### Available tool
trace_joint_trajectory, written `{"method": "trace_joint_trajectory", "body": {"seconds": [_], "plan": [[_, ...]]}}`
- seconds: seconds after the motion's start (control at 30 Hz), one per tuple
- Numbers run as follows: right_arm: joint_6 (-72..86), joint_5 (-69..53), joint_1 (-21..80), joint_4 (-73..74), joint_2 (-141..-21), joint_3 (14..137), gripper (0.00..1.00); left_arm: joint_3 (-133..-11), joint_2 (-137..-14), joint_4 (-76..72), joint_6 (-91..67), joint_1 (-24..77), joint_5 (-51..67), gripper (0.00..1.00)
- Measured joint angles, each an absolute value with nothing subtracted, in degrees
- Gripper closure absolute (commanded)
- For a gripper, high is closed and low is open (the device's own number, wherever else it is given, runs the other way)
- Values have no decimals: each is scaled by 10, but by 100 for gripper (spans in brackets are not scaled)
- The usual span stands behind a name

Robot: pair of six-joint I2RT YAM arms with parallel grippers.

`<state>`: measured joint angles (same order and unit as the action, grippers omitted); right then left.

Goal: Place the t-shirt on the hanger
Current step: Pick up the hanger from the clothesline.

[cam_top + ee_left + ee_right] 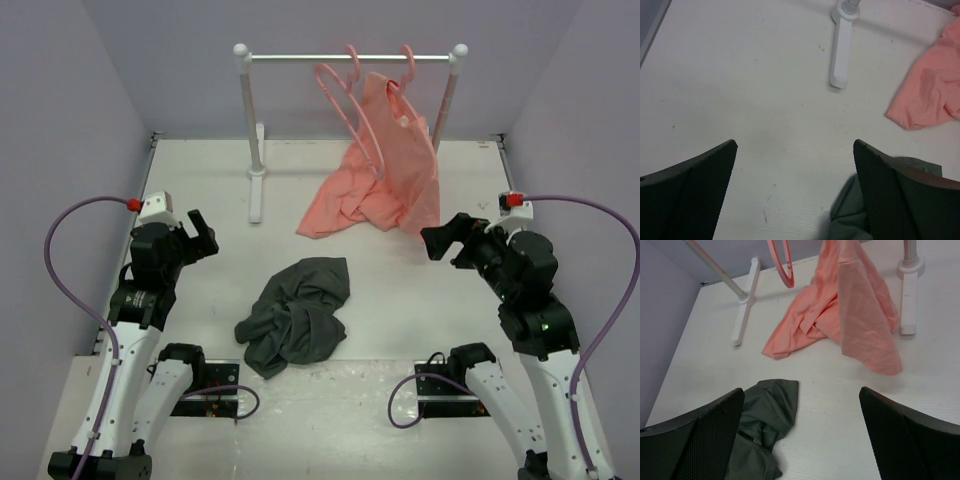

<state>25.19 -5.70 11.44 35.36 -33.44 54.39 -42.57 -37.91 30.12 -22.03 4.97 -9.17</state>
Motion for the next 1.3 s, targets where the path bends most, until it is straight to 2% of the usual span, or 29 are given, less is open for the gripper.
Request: {"method": "trace_joint_trajectory", "body": {"seconds": [0.23, 0.37, 0.5, 0.7, 0.8, 0.93, 1.03, 1.13, 1.23, 1.3], "plan": [[259, -114, 114, 314, -319, 534, 1, -426, -368, 301, -229, 50, -97, 0], [261, -174, 114, 279, -362, 552, 1, -425, -365, 300, -233, 50, -98, 0], [249, -185, 142, 281, -493, 659, 1, -425, -370, 300, -233, 50, -96, 0], [178, -60, 233, 320, -765, 944, 5, -422, -371, 298, -233, 51, -94, 0], [138, -8, 237, 366, -884, 1060, 19, -422, -369, 296, -233, 54, -93, 0], [101, 22, 235, 415, -1021, 1184, 27, -422, -372, 296, -233, 58, -89, 0], [84, 28, 236, 430, -1080, 1211, 43, -422, -380, 295, -233, 58, -83, 0], [69, 29, 236, 441, -1105, 1207, 55, -420, -386, 293, -232, 58, -76, 0], [60, 23, 236, 445, -1114, 1206, 82, -417, -387, 292, -232, 58, -71, 0], [56, 19, 236, 443, -1114, 1205, 94, -416, -387, 292, -232, 58, -65, 0]]}}
